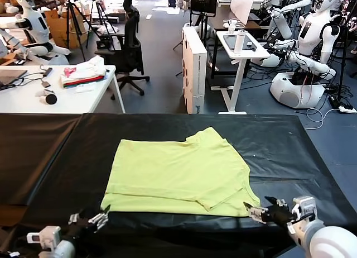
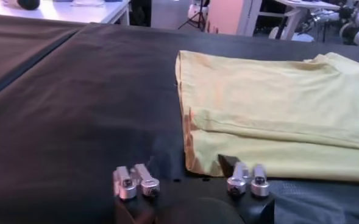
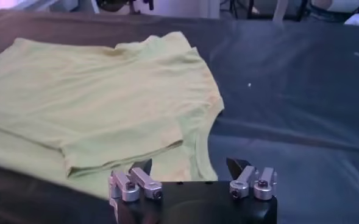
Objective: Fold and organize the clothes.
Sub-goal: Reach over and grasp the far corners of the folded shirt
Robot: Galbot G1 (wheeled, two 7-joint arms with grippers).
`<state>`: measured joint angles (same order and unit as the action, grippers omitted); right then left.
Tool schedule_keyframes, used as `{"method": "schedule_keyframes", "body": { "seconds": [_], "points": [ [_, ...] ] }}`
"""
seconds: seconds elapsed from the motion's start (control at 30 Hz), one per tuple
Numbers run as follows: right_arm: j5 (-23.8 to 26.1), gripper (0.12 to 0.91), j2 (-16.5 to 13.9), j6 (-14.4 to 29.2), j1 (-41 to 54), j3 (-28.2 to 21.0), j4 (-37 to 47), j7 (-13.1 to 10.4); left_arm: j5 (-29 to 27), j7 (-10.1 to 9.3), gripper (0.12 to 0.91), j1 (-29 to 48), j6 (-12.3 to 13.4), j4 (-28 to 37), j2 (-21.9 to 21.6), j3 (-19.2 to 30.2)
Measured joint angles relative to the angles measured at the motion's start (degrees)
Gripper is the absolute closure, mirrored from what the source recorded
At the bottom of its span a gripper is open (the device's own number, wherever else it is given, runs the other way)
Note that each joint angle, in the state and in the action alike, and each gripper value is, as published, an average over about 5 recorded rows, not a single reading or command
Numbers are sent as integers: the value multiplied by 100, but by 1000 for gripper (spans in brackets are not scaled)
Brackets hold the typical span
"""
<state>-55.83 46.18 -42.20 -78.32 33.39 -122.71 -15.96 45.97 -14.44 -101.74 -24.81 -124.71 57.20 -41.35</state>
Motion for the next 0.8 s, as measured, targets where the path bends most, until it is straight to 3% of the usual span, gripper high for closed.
{"method": "schedule_keyframes", "body": {
  "seconds": [0.1, 0.2, 0.47, 0.8],
  "points": [
    [171, 118, 188, 0, 719, -429, 411, -31, 344, -263, 123, 479, -116, 99, -32, 55],
    [278, 118, 367, 0, 1483, -892, 861, -115, 624, -391, 123, 1030, -212, 235, -58, 202],
    [426, 118, 697, 1, 3047, -1925, 1981, -165, 1489, -519, 123, 2404, -556, 876, -268, 785],
    [511, 118, 969, 1, 3869, -2584, 2911, -23, 2061, -547, 123, 3900, -851, 1969, -548, 1702]
  ]
}}
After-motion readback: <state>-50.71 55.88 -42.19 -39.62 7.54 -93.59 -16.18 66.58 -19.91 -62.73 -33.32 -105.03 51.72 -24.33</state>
